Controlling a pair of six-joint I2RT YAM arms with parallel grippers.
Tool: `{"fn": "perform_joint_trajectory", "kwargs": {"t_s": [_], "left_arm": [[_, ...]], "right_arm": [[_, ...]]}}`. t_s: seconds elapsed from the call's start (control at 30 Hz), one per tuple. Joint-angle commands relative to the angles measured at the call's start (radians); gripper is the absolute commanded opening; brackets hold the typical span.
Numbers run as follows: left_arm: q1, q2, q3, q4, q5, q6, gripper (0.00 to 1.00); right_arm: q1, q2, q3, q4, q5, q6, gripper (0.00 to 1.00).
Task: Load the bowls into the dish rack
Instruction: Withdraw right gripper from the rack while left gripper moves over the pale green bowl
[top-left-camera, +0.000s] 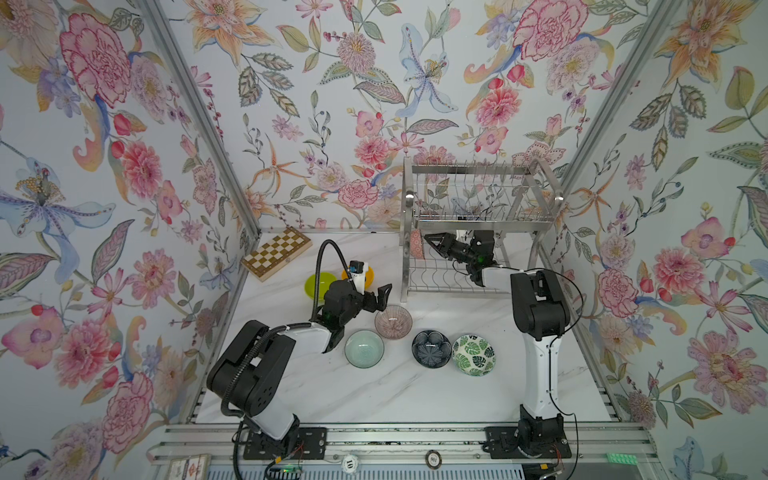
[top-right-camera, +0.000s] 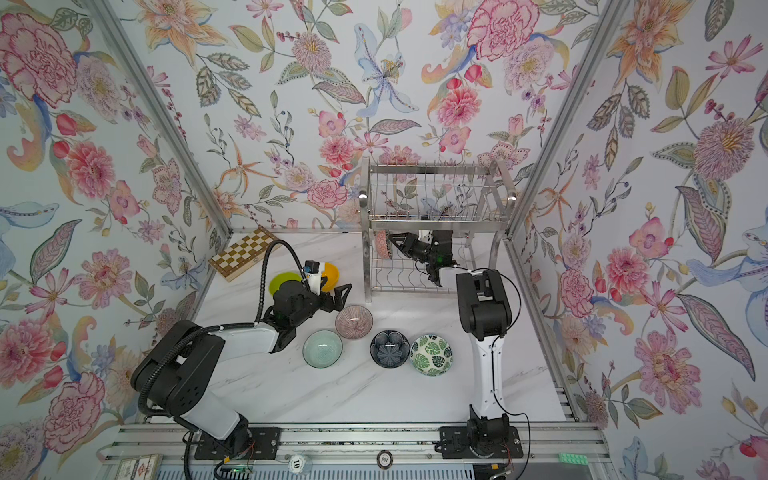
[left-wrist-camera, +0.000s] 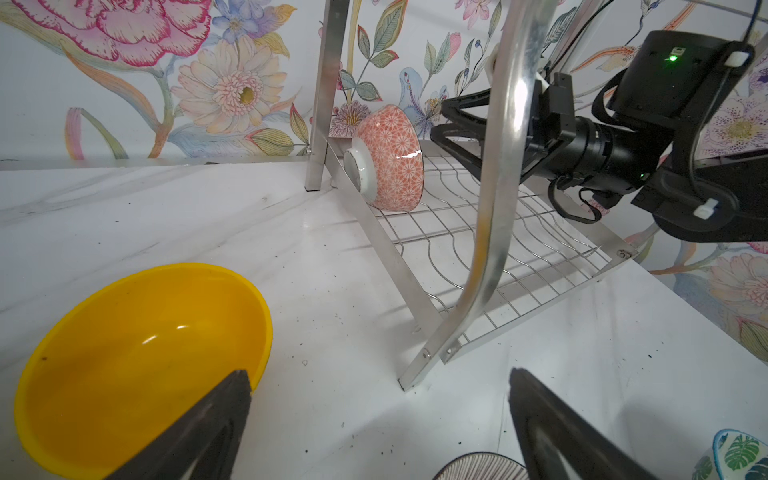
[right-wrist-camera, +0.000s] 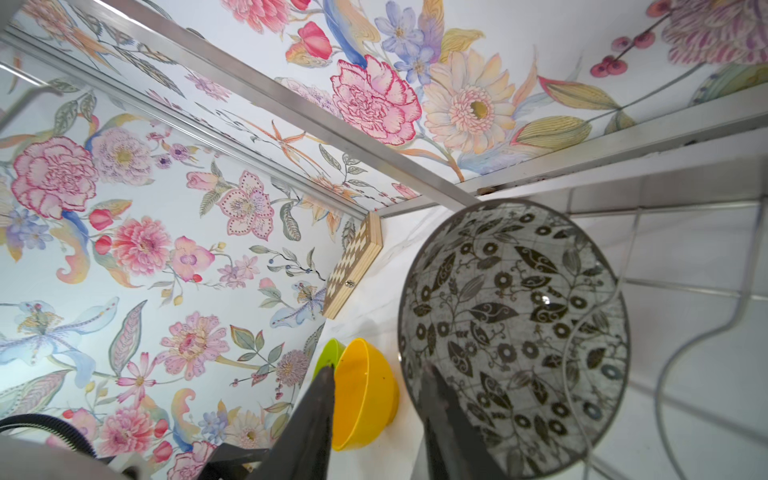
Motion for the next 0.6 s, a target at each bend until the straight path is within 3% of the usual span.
{"fn": "perform_joint_trajectory", "kwargs": {"t_s": [0.0, 0.27, 0.43, 0.57], "left_arm": [[0.001, -0.043, -0.027, 0.027, 0.003, 0.002, 0.99], [0.001, -0.011, -0.023, -0.031, -0.091, -0.042, 0.99], [0.000, -0.017, -0.002, -0.154, -0.261, -0.098, 0.99], [0.000, -0.081, 0.033, -0.331, -0.415, -0.128, 0.99]], "right_arm": [[0.001, -0.071, -0.094, 0.122, 0.046, 0.037, 0.41], [0.001, -0.183, -0.357, 0.258, 0.134, 0.043, 0.48], [-0.001, -0.248, -0.490, 0.316, 0.155, 0.020, 0.53], [0.005, -0.320, -0.552, 0.232, 0.215, -0.055, 0.57]]}}
